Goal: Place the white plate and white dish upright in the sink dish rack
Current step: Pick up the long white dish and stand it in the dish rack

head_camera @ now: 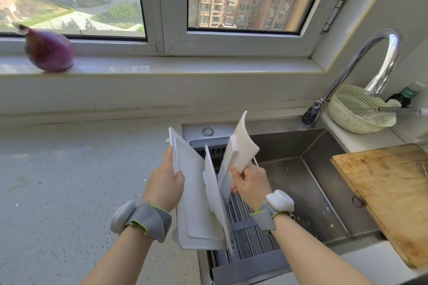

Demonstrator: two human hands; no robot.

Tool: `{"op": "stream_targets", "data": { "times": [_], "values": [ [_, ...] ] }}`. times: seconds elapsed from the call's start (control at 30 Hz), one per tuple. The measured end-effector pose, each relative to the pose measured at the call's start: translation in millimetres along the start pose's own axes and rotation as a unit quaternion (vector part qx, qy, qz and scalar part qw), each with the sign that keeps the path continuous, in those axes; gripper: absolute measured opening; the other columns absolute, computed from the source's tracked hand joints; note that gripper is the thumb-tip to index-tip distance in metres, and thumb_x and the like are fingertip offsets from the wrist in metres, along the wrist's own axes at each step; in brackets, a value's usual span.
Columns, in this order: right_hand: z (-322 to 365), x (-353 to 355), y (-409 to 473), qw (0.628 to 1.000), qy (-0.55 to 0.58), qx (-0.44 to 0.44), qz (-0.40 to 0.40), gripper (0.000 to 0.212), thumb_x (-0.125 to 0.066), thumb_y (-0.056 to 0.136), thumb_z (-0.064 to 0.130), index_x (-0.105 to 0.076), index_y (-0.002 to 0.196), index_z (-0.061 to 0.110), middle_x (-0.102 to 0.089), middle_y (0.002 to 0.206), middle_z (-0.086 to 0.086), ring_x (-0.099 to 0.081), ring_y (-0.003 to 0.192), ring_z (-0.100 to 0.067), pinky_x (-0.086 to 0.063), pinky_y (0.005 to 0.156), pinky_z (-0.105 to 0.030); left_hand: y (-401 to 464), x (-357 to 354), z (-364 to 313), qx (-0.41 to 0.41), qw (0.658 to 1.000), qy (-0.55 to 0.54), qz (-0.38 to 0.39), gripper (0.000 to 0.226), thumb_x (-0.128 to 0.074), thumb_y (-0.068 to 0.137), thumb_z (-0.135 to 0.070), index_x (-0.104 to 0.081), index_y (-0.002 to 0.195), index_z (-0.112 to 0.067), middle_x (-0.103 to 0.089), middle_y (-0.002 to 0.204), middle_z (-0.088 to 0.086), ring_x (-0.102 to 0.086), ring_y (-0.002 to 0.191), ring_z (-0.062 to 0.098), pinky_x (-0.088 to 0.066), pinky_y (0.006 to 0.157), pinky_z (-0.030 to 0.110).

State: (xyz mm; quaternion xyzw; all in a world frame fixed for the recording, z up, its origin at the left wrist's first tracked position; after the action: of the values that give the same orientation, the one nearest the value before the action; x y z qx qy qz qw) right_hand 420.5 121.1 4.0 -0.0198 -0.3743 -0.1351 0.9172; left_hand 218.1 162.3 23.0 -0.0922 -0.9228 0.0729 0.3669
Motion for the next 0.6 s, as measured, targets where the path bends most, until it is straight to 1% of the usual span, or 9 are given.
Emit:
{"op": "stream_targets", "data": {
  "times": [0.03,0.1,0.13,0.17,0.2,0.27,0.37,0.47,0.6],
  "values": [
    [1.3,2.3,0.3,1.000,-0.007,0.003,0.001,0.016,-0.050,0.092,0.022,-0.048,0.077,0.014,-0.065,0.066,-0.009,-0.057,0.039,0.003,-0.049,0.047,-0.014,0.4,-0.2,0.4,0.001,1.000,0.000,0.001,0.066,-0.041,0.090,-0.008,-0.013,0.148,-0.020,-0.051,0.090,0.008,-0.052,0.078,0.028,-0.049,0.080,0.043],
    [4.9,9.3,2.8,1.000,-0.012,0.006,0.002,0.012,-0.048,0.093,0.023,-0.047,0.089,0.011,-0.067,0.072,-0.015,-0.062,0.046,-0.009,-0.056,0.054,-0.031,2.9,-0.1,0.7,-0.001,1.000,0.009,0.002,0.065,-0.042,0.088,-0.007,-0.017,0.147,-0.019,-0.064,0.098,0.016,-0.059,0.083,0.033,-0.051,0.081,0.044],
    [7.6,13.6,4.8,1.000,-0.014,0.012,-0.002,0.014,-0.047,0.093,0.023,-0.046,0.096,0.009,-0.066,0.075,-0.016,-0.064,0.052,-0.019,-0.057,0.057,-0.039,4.8,-0.3,0.3,-0.005,1.000,0.016,0.002,0.065,-0.042,0.088,-0.006,-0.019,0.147,-0.018,-0.067,0.102,0.019,-0.060,0.083,0.035,-0.051,0.078,0.044],
    [9.4,16.8,7.1,1.000,-0.020,0.017,-0.004,0.018,-0.047,0.093,0.023,-0.045,0.102,0.007,-0.065,0.078,-0.017,-0.064,0.059,-0.027,-0.057,0.058,-0.045,6.0,-0.6,-0.5,-0.009,1.000,0.023,0.002,0.064,-0.042,0.087,-0.006,-0.021,0.146,-0.017,-0.067,0.102,0.021,-0.060,0.081,0.035,-0.051,0.074,0.042],
    [11.6,19.1,9.2,0.999,-0.025,0.021,0.000,0.021,-0.046,0.094,0.022,-0.043,0.105,0.005,-0.064,0.081,-0.017,-0.064,0.065,-0.031,-0.056,0.060,-0.046,7.0,-1.0,-1.3,-0.013,0.999,0.029,0.003,0.062,-0.041,0.087,-0.005,-0.022,0.145,-0.016,-0.067,0.100,0.021,-0.059,0.078,0.034,-0.049,0.070,0.040],
    [14.1,19.5,13.4,0.999,-0.036,0.020,0.017,0.022,-0.045,0.094,0.021,-0.042,0.106,0.003,-0.060,0.083,-0.012,-0.062,0.072,-0.032,-0.053,0.062,-0.042,8.3,-1.8,-3.2,-0.019,0.999,0.034,0.003,0.060,-0.042,0.086,-0.004,-0.026,0.143,-0.014,-0.067,0.098,0.020,-0.059,0.079,0.034,-0.046,0.068,0.038],
    [11.5,15.1,21.2,0.998,-0.052,0.015,0.040,0.023,-0.044,0.095,0.020,-0.043,0.107,0.001,-0.059,0.084,-0.015,-0.059,0.079,-0.036,-0.043,0.064,-0.035,7.9,-1.7,-6.7,-0.028,0.999,0.028,-0.001,0.056,-0.042,0.085,-0.004,-0.032,0.139,-0.012,-0.068,0.097,0.020,-0.060,0.082,0.038,-0.050,0.072,0.044],
    [10.2,13.6,31.6,0.996,-0.067,0.007,0.058,0.026,-0.042,0.095,0.021,-0.042,0.111,0.001,-0.063,0.099,-0.023,-0.059,0.087,-0.039,-0.044,0.070,-0.039,4.9,-1.2,-10.6,-0.035,0.999,0.022,-0.001,0.058,-0.042,0.086,-0.004,-0.029,0.142,-0.013,-0.068,0.102,0.019,-0.060,0.081,0.036,-0.051,0.074,0.045],
    [7.5,18.1,53.2,0.993,-0.099,-0.015,0.067,0.031,-0.039,0.096,0.025,-0.043,0.116,0.001,-0.062,0.108,-0.027,-0.057,0.097,-0.043,-0.044,0.077,-0.043,0.4,-3.0,-20.9,-0.045,0.999,0.029,-0.004,0.064,-0.042,0.087,-0.003,-0.021,0.147,-0.012,-0.066,0.107,0.024,-0.058,0.081,0.037,-0.048,0.075,0.044]
  ]
}}
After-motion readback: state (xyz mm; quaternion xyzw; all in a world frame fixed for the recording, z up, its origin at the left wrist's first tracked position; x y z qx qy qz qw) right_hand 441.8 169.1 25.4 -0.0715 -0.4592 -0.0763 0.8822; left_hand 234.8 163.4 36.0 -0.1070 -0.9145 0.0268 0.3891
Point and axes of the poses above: each hand's wrist, its own y-axis towards the middle knuckle, its own x-axis out of the back of the hand, z = x × y, the point moved 7 cm from there along y, towards the middle knuckle
